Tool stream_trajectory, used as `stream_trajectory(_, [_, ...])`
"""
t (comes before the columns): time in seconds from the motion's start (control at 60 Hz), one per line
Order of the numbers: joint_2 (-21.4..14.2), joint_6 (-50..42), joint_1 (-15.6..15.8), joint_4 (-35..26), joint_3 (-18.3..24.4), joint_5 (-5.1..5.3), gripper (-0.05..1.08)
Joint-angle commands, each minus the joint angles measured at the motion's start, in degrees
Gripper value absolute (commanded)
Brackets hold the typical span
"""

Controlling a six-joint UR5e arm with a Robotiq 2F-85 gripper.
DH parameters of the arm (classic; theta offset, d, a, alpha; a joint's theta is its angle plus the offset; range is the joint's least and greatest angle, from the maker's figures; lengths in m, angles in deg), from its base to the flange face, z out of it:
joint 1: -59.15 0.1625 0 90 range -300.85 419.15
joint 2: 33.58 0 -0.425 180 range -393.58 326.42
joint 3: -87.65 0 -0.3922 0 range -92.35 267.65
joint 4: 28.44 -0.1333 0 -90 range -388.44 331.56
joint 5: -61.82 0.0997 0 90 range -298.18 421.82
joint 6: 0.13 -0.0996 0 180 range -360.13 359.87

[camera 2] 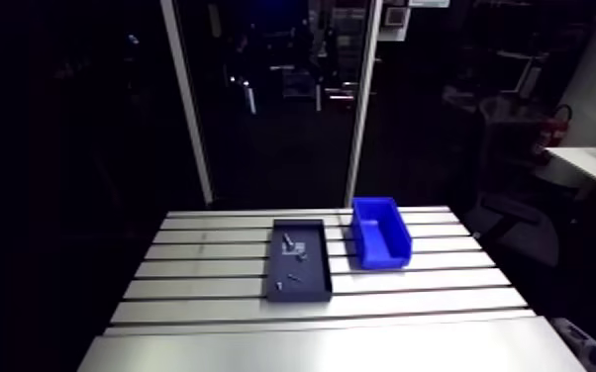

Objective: Pick up the M10 bolt from the tray and put it into the blue bin.

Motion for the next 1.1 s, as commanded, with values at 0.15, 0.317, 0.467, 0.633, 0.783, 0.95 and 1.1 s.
stream_trajectory(0.15, [0.0, 0.0, 0.1, 0.1, 0.0, -0.23, 0.01])
stream_trajectory(0.317, [0.2, 0.1, 0.4, 0.2, -0.3, -0.24, 0.01])
stream_trajectory(0.467, [0.9, 0.5, 0.6, 2.0, -0.6, -0.24, 0.01])
stream_trajectory(0.633, [2.3, 4.6, 0.6, 3.8, -0.5, -0.24, 0.01])
stream_trajectory(0.783, [3.6, 6.8, 0.6, 4.3, -0.6, 0.67, 0.01])
stream_trajectory(0.95, [5.1, 9.7, 0.5, 6.0, -1.3, 2.03, 0.01])
stream_trajectory(1.1, [6.1, 10.7, 0.6, 7.5, -1.8, 2.15, 0.01])
